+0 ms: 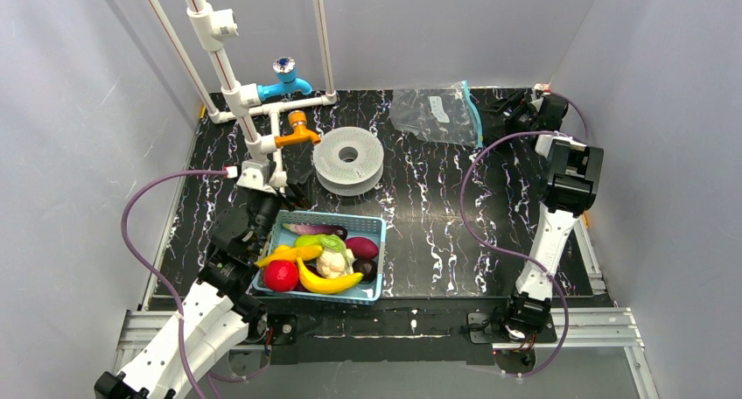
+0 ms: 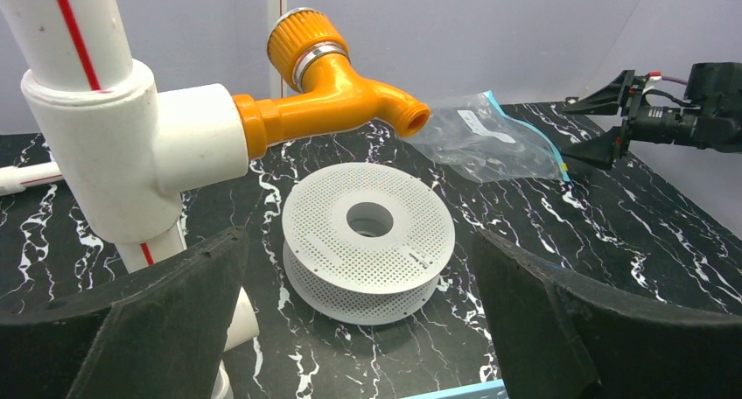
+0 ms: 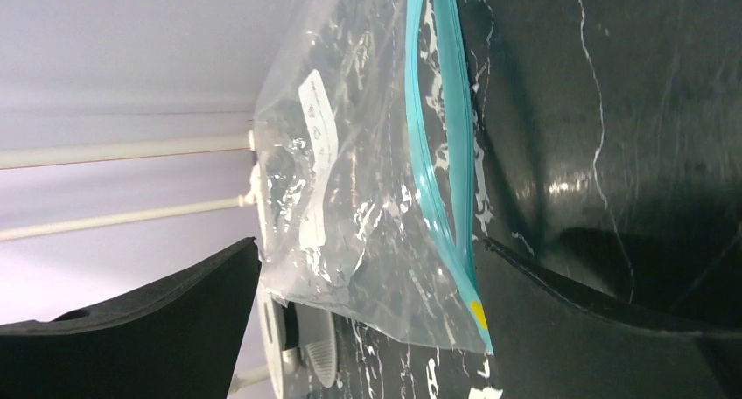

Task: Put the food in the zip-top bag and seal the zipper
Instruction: Pick up the zipper food storage bag at the center of the board.

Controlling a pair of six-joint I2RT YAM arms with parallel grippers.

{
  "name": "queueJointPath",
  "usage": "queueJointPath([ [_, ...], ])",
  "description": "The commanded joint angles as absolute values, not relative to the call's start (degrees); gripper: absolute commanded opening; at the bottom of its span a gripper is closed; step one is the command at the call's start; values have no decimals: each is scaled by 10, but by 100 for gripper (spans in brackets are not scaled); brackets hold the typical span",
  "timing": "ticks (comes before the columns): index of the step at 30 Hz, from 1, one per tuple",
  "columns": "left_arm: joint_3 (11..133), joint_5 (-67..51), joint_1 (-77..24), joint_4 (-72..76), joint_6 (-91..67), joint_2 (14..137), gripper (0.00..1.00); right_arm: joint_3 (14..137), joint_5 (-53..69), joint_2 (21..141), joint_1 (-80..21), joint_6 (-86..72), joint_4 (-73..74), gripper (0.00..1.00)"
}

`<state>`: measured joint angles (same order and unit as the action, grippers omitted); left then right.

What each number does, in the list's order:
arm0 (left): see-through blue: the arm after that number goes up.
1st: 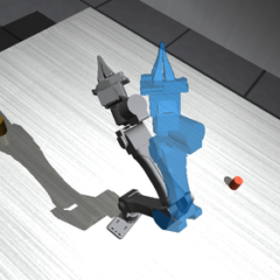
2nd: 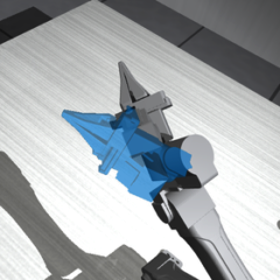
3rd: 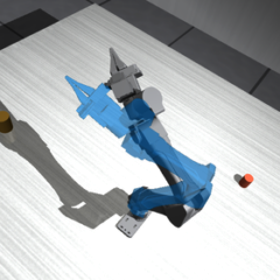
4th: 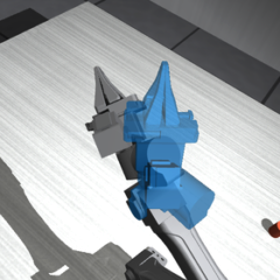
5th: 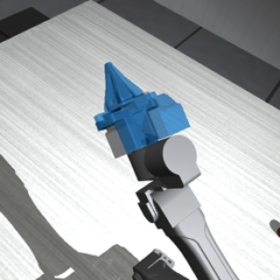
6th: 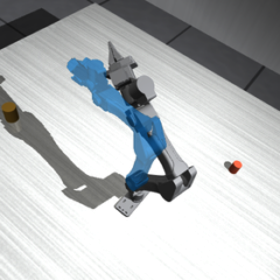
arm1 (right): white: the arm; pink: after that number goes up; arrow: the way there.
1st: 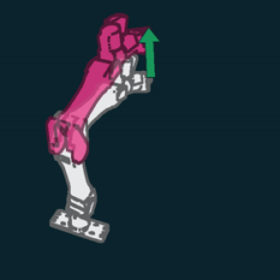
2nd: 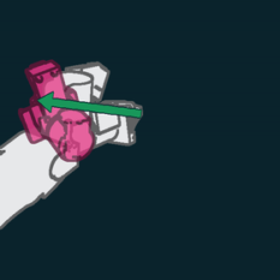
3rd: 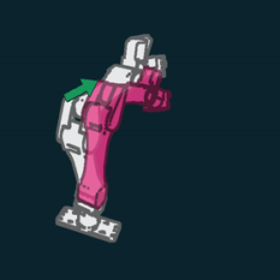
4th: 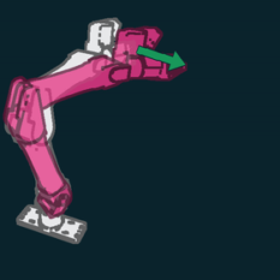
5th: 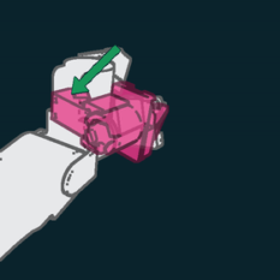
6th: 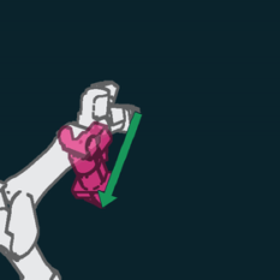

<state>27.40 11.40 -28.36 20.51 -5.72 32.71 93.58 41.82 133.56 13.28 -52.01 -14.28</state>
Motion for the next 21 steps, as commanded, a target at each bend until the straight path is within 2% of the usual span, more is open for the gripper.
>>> queueJointPath([
  [1, 296, 108, -285, 214, -61, 323, 100, 995, 516, 1384, 141, -621, -244, 98],
  [8, 297, 103, -285, 214, -62, 327, 99, 1032, 551, 1427, 142, -670, -284, 97],
  [14, 298, 100, -285, 215, -62, 328, 99, 1076, 587, 1455, 141, -683, -278, 67],
  [17, 298, 99, -285, 214, -62, 331, 99, 1080, 585, 1454, 141, -672, -256, 65],
  [21, 299, 96, -286, 213, -62, 334, 100, 1093, 587, 1463, 138, -671, -241, 68],
])
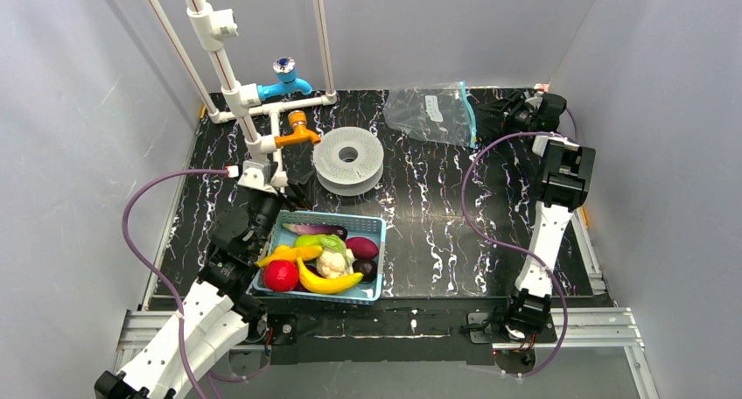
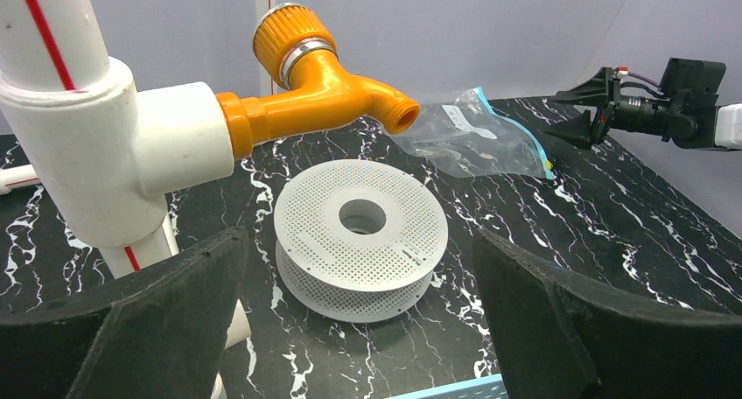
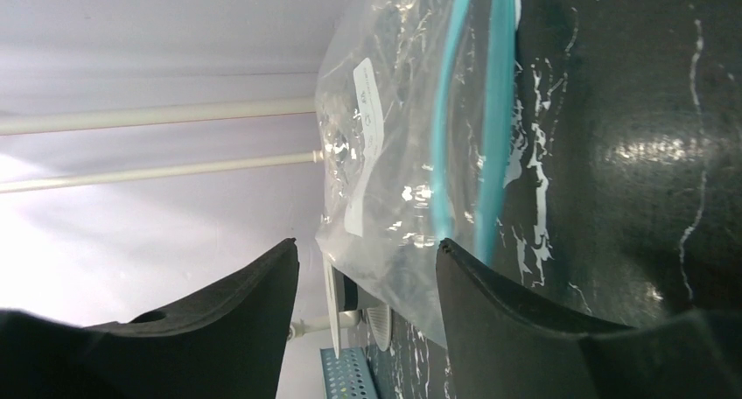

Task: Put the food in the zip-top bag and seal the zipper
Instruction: Pick up the zipper food storage bag at the center of the board.

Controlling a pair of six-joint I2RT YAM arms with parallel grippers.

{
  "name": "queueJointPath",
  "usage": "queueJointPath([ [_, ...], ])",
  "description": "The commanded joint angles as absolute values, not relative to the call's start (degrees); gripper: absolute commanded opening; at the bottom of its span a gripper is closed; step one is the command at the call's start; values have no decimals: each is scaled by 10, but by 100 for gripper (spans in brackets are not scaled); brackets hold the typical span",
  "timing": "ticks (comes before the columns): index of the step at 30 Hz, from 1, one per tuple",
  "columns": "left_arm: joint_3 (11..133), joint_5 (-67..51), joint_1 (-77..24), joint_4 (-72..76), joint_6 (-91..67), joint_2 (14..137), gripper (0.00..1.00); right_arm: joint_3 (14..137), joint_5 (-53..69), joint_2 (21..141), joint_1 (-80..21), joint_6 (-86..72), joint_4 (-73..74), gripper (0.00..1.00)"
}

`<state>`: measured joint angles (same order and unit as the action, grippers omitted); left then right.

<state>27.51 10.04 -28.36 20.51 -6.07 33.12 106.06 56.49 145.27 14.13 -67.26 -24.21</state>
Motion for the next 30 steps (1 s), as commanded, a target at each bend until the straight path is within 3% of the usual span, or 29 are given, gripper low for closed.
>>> queueJointPath([
  [1, 299, 96, -285, 213, -62, 334, 100, 1098, 587, 1464, 137, -669, -235, 68],
  [12, 299, 95, -285, 214, -62, 335, 100, 1163, 499, 1477, 130, -602, -39, 77],
  [19, 301, 92, -286, 216, -62, 341, 100, 1221, 530, 1507, 119, -596, -12, 67],
  [30, 299, 93, -285, 212, -62, 337, 100, 1200, 551, 1502, 100, -595, -17, 60],
])
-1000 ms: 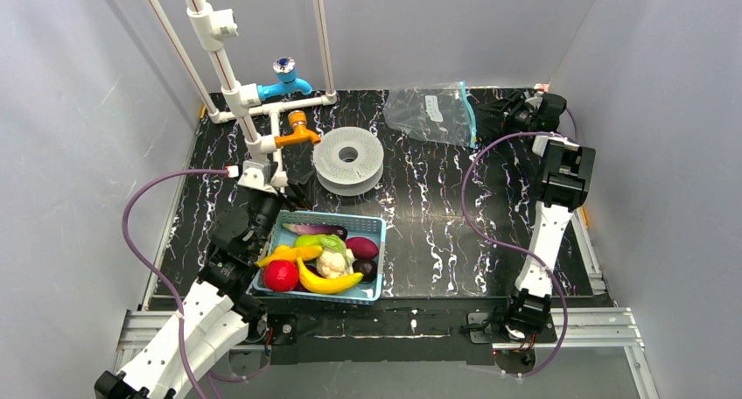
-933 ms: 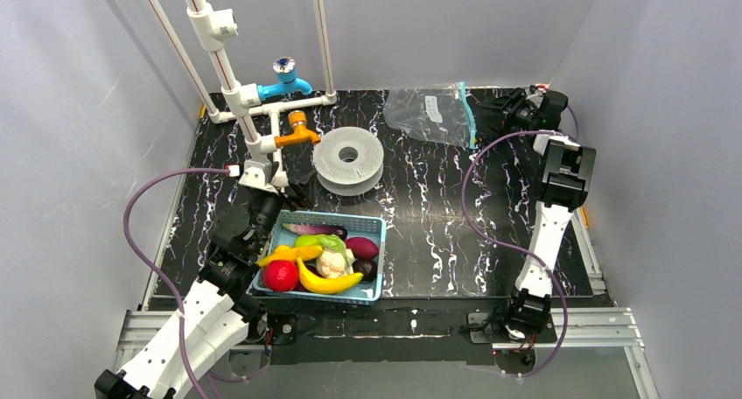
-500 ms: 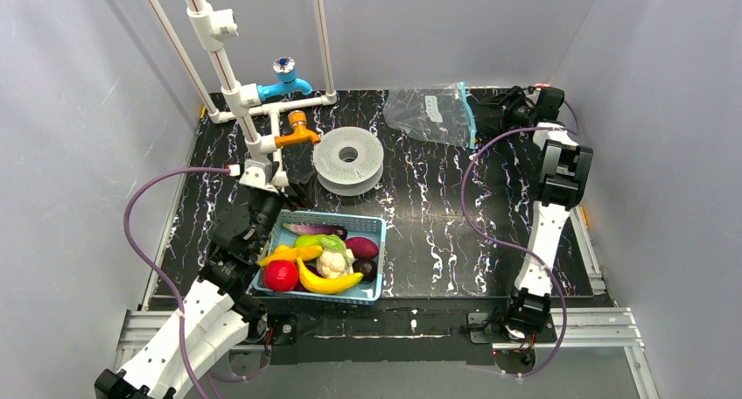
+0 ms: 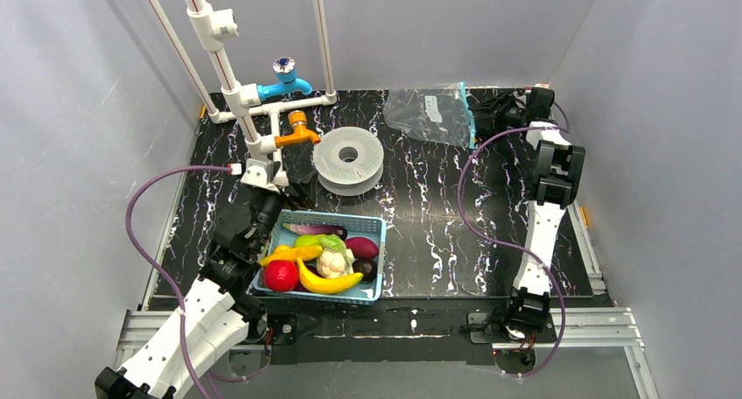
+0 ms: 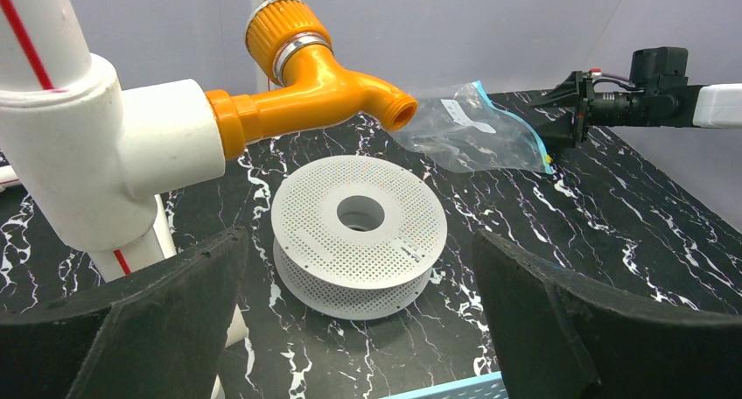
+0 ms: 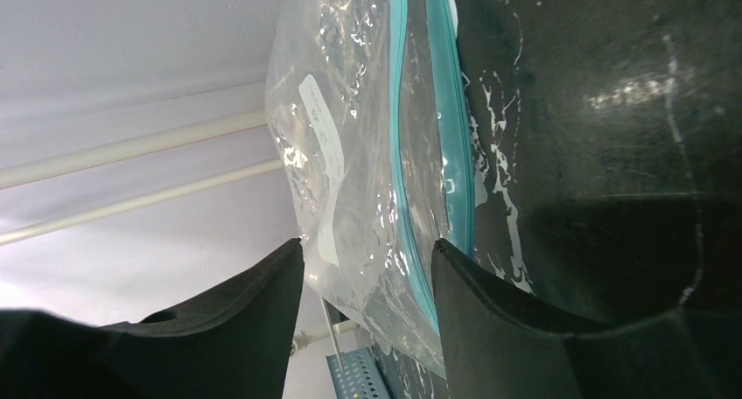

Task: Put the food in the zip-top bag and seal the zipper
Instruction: Pick up the zipper food storage bag at the center of the board.

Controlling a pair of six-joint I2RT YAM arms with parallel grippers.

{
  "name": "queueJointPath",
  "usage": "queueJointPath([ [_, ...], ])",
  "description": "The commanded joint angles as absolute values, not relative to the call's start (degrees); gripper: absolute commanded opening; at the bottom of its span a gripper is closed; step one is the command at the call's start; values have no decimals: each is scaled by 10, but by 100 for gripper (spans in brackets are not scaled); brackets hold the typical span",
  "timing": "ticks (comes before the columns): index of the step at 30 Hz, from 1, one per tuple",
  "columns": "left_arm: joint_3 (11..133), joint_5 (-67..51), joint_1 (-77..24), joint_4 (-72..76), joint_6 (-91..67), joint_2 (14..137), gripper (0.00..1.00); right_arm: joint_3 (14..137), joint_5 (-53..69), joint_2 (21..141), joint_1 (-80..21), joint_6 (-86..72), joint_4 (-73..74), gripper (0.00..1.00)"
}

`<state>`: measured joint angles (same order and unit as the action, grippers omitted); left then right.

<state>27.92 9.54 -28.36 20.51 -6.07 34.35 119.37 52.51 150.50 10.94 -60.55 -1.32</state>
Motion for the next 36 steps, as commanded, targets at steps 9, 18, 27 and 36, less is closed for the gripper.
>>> queueJointPath([
  [9, 304, 96, -285, 201, -58, 338, 99, 1152, 561, 1482, 78, -602, -56, 36],
  [18, 314, 93, -285, 185, -57, 346, 100, 1031, 572, 1410, 63, -663, -183, 1],
  [27, 323, 95, -285, 175, -56, 366, 99, 741, 524, 1209, 58, -690, -317, 1],
  [36, 329, 83, -285, 164, -65, 383, 99, 644, 293, 975, 5, -388, 128, 1],
])
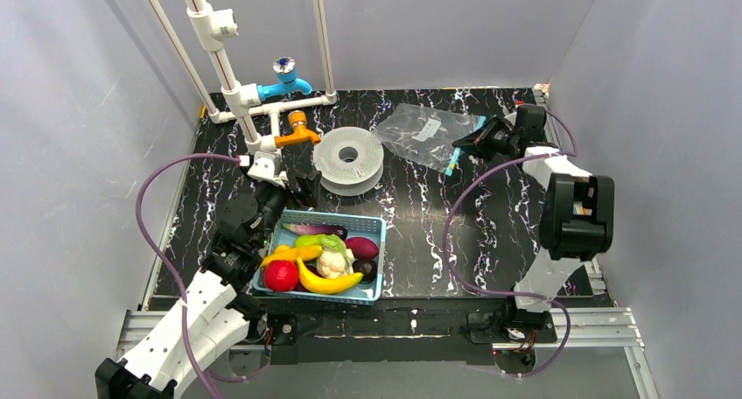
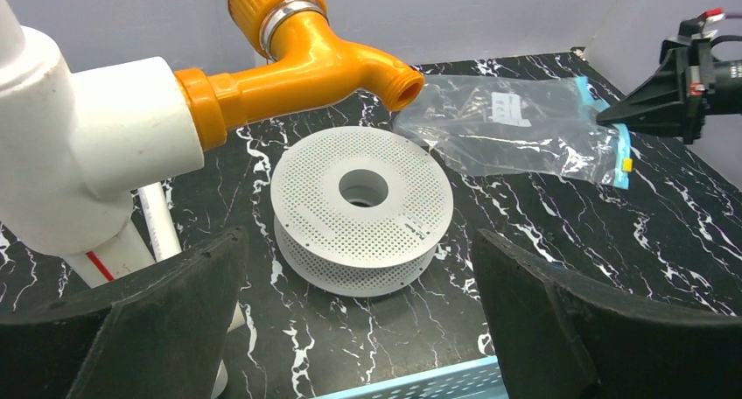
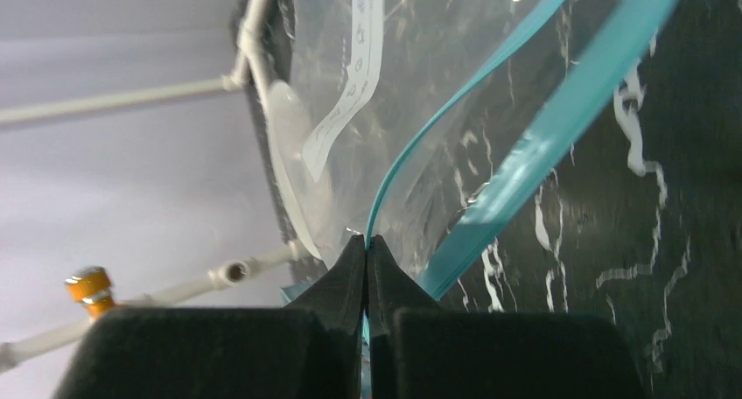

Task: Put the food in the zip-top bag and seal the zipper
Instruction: Pick up the zipper food storage bag at the center of the board, then open the zipper of the food storage bag.

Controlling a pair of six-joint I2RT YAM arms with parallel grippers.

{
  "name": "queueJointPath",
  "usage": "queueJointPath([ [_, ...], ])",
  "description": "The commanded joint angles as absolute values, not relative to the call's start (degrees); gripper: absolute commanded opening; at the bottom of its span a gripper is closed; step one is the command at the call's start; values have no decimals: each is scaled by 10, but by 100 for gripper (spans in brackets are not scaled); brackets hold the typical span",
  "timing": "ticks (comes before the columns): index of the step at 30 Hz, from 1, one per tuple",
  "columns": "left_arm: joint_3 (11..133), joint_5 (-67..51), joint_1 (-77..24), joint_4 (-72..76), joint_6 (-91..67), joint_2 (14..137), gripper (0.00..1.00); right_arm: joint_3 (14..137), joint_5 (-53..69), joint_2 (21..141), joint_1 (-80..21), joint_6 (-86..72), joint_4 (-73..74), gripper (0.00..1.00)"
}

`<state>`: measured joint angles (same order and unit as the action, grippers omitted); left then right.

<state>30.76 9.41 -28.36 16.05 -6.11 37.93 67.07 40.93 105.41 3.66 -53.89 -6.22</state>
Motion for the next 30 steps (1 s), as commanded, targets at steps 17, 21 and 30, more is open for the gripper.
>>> queueJointPath([
  [17, 524, -78, -445, 79, -101, 598, 94, 883, -355, 686, -334, -260, 685, 1],
  [21, 473, -72, -447, 161, -122, 640, 94, 915, -370, 712, -423, -187, 696, 1],
  [30, 457, -25, -474, 126, -176, 595, 94, 783, -212, 742, -542, -204, 552, 1],
])
